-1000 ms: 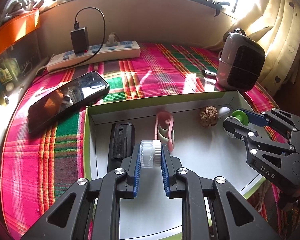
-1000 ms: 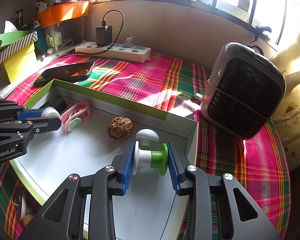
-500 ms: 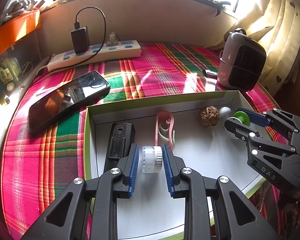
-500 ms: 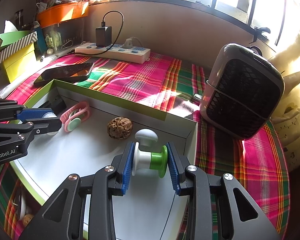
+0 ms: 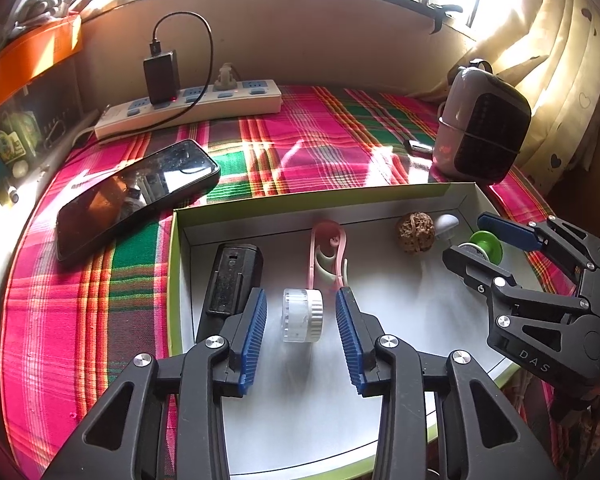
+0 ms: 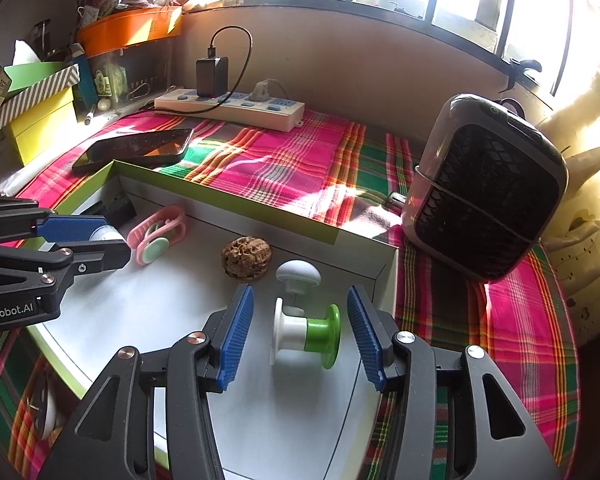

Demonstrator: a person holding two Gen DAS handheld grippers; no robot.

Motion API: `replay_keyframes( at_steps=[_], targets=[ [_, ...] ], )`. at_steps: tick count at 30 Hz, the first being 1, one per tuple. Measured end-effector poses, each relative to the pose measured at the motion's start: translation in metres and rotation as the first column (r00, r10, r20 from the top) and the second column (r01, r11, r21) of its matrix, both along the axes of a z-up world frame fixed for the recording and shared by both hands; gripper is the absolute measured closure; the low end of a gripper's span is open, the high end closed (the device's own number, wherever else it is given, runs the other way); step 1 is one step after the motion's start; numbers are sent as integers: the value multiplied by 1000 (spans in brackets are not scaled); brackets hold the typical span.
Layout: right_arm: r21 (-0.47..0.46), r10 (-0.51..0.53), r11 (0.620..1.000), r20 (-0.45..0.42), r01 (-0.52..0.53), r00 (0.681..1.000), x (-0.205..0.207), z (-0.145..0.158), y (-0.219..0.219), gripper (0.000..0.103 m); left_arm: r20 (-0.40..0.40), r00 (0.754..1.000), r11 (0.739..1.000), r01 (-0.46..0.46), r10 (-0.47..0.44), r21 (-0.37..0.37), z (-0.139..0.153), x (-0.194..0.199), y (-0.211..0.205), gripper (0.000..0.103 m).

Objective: Organize objects
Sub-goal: 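Open both grippers to release the cylinder and spool in the box, then withdraw both grippers from the box toward the remaining items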

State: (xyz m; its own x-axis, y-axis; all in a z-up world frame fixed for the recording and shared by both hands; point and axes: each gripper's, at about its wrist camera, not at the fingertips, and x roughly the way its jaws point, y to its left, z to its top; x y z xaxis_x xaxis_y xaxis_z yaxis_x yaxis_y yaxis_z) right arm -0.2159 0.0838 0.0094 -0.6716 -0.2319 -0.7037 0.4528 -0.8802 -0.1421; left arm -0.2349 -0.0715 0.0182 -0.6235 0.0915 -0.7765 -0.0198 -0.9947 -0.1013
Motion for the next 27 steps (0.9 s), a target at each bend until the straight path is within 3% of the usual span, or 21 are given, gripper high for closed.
replay_keyframes(
  at_steps=[27],
  targets=[
    [-25, -11, 1000, -15, 11, 1000, 7, 3, 2, 50, -22, 1000, 1000, -6, 6, -12, 8, 12, 1, 64]
  ],
)
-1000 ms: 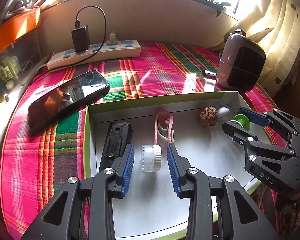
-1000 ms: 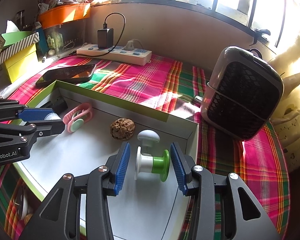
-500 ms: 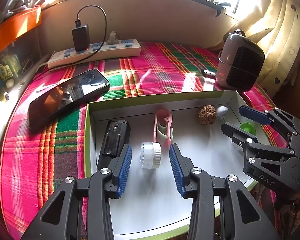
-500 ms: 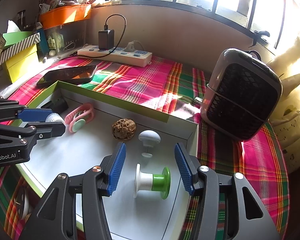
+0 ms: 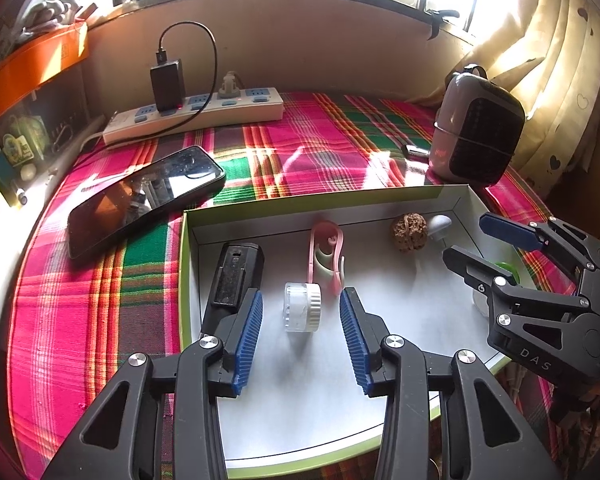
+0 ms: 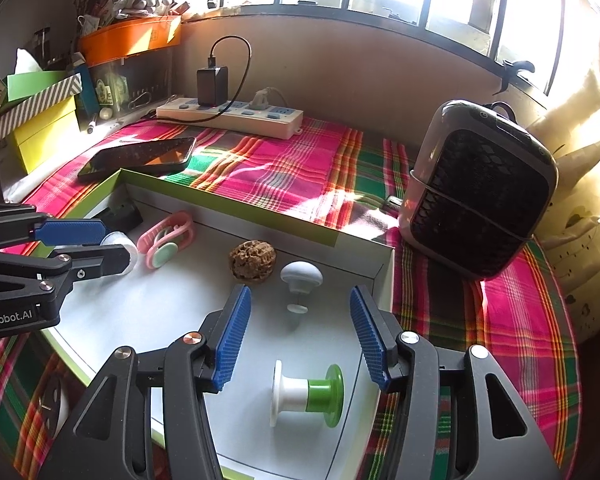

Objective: Organize objects
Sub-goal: 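Withdraw both grippers from the box toward the remaining items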

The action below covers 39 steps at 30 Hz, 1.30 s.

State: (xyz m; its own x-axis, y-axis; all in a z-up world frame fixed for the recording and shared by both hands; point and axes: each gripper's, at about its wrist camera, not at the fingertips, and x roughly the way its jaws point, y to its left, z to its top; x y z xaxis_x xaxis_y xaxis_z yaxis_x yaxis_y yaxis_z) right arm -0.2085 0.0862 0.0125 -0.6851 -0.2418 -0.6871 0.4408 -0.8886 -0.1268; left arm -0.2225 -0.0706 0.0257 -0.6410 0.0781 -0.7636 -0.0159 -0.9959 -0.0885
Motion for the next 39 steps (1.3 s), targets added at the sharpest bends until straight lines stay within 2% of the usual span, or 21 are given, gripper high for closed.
replay_keyframes(
  at_steps=[12, 27, 39],
  targets=[
    [-39, -22, 999, -15, 22, 1000, 15, 11, 7, 49, -32, 999, 1000, 1, -1, -9, 11, 18, 3, 64],
    [-88, -50, 995, -43, 46, 998, 49, 27, 15, 49, -70, 997, 1000, -9, 11, 24, 23, 56, 1, 64],
    [-125, -63, 990, -38, 57, 997, 81, 27, 22, 49, -83, 997, 998, -1, 6, 57, 23, 89, 0, 64]
  ],
)
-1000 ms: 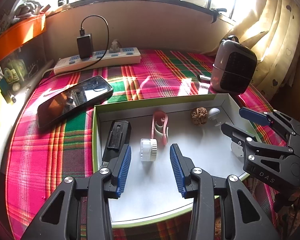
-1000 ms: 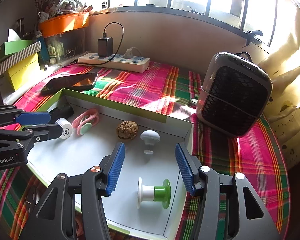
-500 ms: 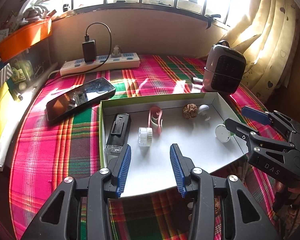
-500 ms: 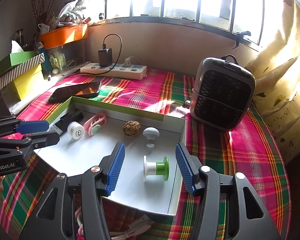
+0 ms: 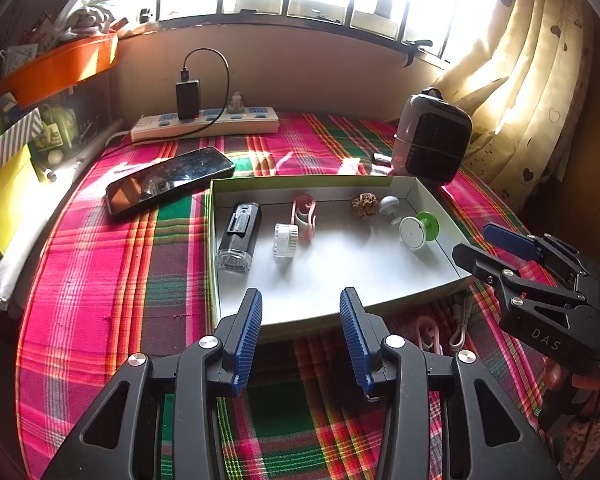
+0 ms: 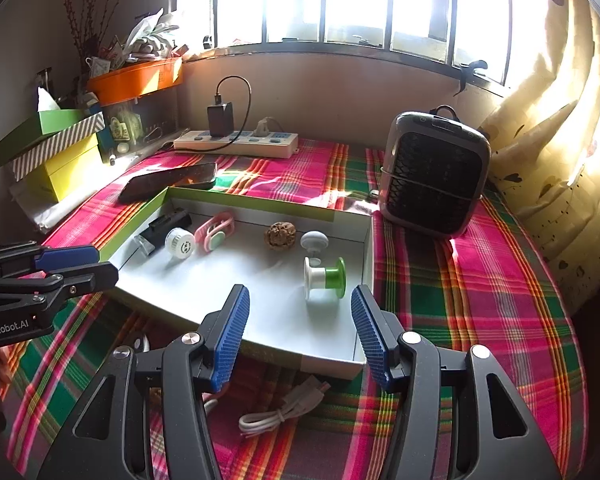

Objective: Organize objects
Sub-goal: 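Withdraw both grippers from the box toward the remaining items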

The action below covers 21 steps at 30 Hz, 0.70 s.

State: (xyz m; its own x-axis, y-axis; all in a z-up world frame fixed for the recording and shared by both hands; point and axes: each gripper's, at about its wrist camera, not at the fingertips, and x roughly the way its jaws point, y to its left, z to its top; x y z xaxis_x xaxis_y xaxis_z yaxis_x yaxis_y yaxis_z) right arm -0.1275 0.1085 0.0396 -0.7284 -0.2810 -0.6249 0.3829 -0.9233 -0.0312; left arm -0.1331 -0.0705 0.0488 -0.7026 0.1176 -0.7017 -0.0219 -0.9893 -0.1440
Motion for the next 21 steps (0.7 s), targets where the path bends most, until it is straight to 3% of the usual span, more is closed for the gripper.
replay_keyframes(
  at_steps=[13, 21],
  targets=[
    [-28, -13, 1000, 21, 14, 1000, 35, -7, 7, 49, 50, 993, 991, 103, -108, 84, -21, 18, 11, 59],
    [-42, -44, 998, 33, 45, 999, 50, -10, 8, 49, 93, 978, 980, 178, -186, 89, -32, 13, 25, 55]
  ],
)
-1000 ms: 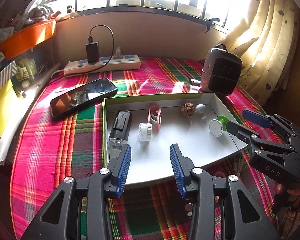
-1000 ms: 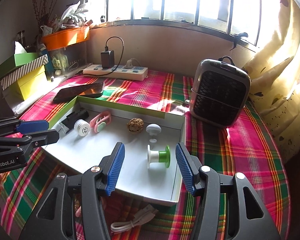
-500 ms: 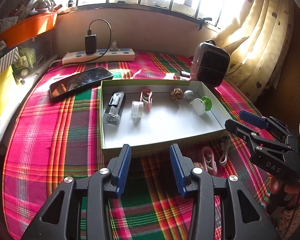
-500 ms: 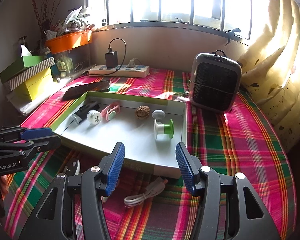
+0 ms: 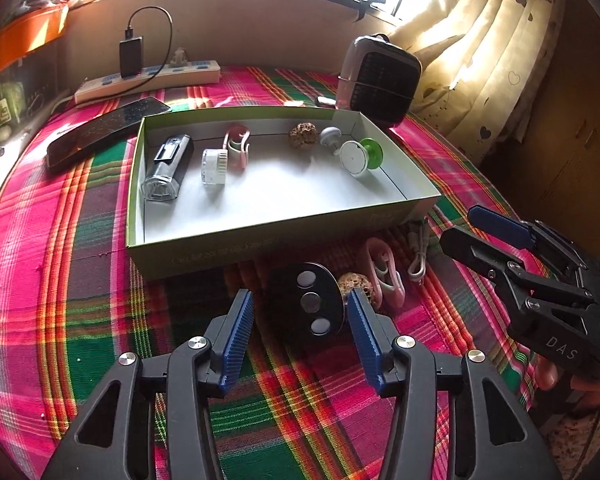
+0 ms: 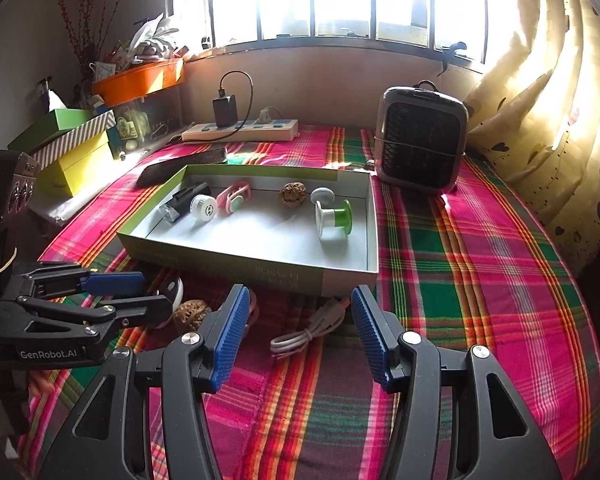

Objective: Organize objects
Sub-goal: 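Withdraw both grippers from the box toward the remaining items, then move the left gripper to the black dotted disc and the right gripper to the walnut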

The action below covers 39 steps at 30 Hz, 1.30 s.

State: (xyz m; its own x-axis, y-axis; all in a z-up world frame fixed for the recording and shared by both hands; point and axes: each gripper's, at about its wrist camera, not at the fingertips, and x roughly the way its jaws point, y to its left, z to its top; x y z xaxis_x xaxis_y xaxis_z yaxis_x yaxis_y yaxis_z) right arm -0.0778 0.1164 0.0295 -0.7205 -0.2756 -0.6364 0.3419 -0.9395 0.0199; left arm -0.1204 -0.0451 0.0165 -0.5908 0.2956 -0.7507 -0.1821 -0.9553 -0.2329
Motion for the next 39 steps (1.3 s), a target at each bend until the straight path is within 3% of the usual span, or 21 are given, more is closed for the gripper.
replay_keyframes(
  at_steps=[5, 16, 28, 32, 39],
  targets=[
    [2, -24, 1000, 8, 24, 1000, 6, -2, 0, 49, 0, 1000, 1000, 10, -10, 10, 0, -6, -1, 51],
    [4, -38, 999, 9, 38, 999, 7, -1, -2, 49, 26, 1000, 998, -5, 4, 58, -3, -17, -10, 50],
    [3, -26, 1000, 21, 25, 999, 8, -3, -9, 49, 29, 999, 999, 14, -15, 29, -1, -27, -9, 50],
    [4, -25, 1000, 15, 25, 1000, 9, -2, -10, 49, 45, 999, 998, 12, -15, 57, -2, -26, -15, 50],
    [7, -12, 1000, 20, 12, 1000, 8, -3, -18, 48, 25, 999, 999, 35, -36, 18, 0, -22, -13, 50]
  ],
)
